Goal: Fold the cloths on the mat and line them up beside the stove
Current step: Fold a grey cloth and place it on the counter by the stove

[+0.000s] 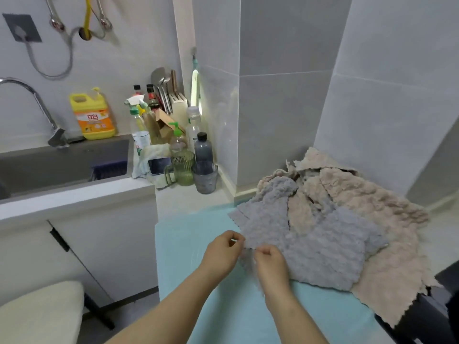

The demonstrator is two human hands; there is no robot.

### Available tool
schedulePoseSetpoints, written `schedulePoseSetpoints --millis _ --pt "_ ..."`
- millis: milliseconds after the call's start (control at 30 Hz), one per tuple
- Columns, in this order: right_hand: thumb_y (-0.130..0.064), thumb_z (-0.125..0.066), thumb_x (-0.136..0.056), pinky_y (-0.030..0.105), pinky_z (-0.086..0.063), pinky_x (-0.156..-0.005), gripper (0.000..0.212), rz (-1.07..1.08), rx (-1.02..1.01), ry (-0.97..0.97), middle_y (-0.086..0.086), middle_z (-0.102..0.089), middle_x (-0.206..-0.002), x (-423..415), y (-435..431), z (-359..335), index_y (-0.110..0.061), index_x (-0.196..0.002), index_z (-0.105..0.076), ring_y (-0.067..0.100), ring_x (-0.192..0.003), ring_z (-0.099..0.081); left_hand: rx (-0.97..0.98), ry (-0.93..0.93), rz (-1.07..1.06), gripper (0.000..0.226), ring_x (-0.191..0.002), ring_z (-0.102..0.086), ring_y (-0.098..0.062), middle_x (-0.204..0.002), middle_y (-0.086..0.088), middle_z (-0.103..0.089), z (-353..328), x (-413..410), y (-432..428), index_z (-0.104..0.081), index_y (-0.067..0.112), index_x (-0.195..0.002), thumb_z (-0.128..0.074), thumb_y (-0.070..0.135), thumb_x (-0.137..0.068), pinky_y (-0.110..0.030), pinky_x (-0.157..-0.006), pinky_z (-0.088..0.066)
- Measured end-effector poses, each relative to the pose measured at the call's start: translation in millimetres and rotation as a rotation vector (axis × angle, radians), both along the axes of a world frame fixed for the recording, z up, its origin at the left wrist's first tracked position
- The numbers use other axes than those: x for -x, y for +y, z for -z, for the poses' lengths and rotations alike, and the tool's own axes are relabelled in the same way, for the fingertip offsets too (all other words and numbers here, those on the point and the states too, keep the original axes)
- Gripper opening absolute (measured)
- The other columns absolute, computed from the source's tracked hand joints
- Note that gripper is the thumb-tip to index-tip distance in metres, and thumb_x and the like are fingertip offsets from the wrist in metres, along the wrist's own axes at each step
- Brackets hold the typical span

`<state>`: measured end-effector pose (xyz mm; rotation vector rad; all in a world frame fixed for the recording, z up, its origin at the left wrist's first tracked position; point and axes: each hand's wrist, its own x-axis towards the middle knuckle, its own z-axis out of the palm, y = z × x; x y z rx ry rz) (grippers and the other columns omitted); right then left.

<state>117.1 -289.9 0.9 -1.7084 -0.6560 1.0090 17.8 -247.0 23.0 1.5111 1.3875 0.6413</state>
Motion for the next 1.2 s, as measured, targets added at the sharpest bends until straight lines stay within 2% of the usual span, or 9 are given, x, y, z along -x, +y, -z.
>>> schedulePoseSetpoints --millis 200,333,400,467,600,700,800,967,1200 --pt "-0.013 -0.055 -0.086 0.026 -0.036 -0.071 0.013 0.147 0.096 -0.223 0.004 -0.057 -0.105 11.3 42.4 38.0 -0.021 -0.094 -0.049 0.02 -0.088 -0.053 -0.09 0.057 0.138 0.014 -0.067 -0.052 -0.007 -0.074 0.012 -0.057 21.9 0.3 85.9 -0.057 0.029 -0.095 -0.049 0.018 -0.092 -0.013 -0.056 -0.039" --pt "-0.015 -0.056 -0.085 0.029 -0.042 -0.07 0.012 0.351 0.188 -0.483 0.0 -0.056 -0.09 26.2 63.8 49.9 -0.026 -0.086 -0.052 0.024 -0.086 -0.058 -0.209 0.141 0.413 0.018 -0.088 -0.059 -0.007 -0.09 0.015 -0.066 49.7 4.9 135.4 -0.06 0.031 -0.098 -0.05 0.018 -0.092 -0.013 -0.075 -0.043" --pt "-0.022 -0.055 -0.076 0.032 -0.049 -0.055 0.007 0.507 0.256 -0.713 0.006 -0.061 -0.074 41.9 76.1 55.7 -0.02 -0.077 -0.061 0.03 -0.067 -0.064 -0.261 0.167 0.598 0.02 -0.092 -0.059 -0.007 -0.1 0.013 -0.066 57.5 7.6 150.6 -0.062 0.028 -0.104 -0.05 0.018 -0.092 -0.02 -0.082 -0.045" --pt "-0.037 -0.044 -0.069 0.037 -0.051 -0.05 0.034 0.531 0.386 -0.786 0.013 -0.064 -0.071 55.1 84.8 55.9 -0.012 -0.075 -0.066 0.034 -0.061 -0.064 -0.315 0.181 0.739 0.024 -0.098 -0.057 -0.007 -0.109 0.013 -0.064 63.3 9.0 162.2 -0.061 0.027 -0.111 -0.05 0.017 -0.091 -0.021 -0.086 -0.044" --pt "-0.045 -0.06 -0.081 0.043 -0.041 -0.087 0.041 0.611 0.631 -0.732 0.011 -0.056 -0.112 76.7 99.7 56.9 -0.019 -0.112 -0.059 0.034 -0.106 -0.052 -0.474 0.235 0.942 0.039 -0.113 -0.05 -0.01 -0.125 0.01 -0.05 73.8 11.1 181.5 -0.051 0.029 -0.125 -0.052 0.018 -0.088 -0.025 -0.086 -0.044" --pt "-0.05 -0.077 -0.062 0.042 -0.048 -0.074 0.054 0.608 0.655 -0.865 0.008 -0.062 -0.098 88.1 103.0 62.5 -0.019 -0.106 -0.065 0.034 -0.088 -0.058 -0.571 0.269 0.998 0.047 -0.117 -0.047 -0.014 -0.135 0.006 -0.041 75.0 7.1 188.3 -0.042 0.027 -0.134 -0.051 0.021 -0.088 -0.03 -0.082 -0.048" --pt "-0.053 -0.062 -0.062 0.038 -0.05 -0.07 0.049 0.681 0.622 -0.953 0.002 -0.063 -0.094 94.8 103.2 68.0 -0.023 -0.101 -0.066 0.028 -0.084 -0.059 -0.691 0.344 1.012 0.027 -0.107 -0.052 -0.016 -0.124 0.002 -0.047 77.8 0.6 193.3 -0.052 0.024 -0.12 -0.044 0.032 -0.095 -0.031 -0.074 -0.046" --pt "-0.028 -0.06 -0.072 0.035 -0.047 -0.063 0.013 0.785 0.497 -1.092 0.0 -0.064 -0.081 94.2 102.2 77.5 -0.02 -0.08 -0.066 0.026 -0.072 -0.059 -0.882 0.332 0.954 0.025 -0.095 -0.052 -0.019 -0.108 -0.001 -0.051 91.8 5.5 193.6 -0.052 0.017 -0.104 -0.035 0.033 -0.099 -0.028 -0.065 -0.036" --pt "-0.025 -0.048 -0.094 0.036 -0.036 -0.091 0.02 0.863 0.244 -1.069 0.007 -0.052 -0.108 110.0 93.4 78.6 -0.009 -0.103 -0.057 0.025 -0.104 -0.044 -0.868 -0.009 0.933 0.011 -0.097 -0.048 -0.027 -0.097 -0.006 -0.056 96.7 20.9 196.0 -0.051 0.016 -0.087 -0.047 0.023 -0.094 -0.033 -0.077 -0.035"
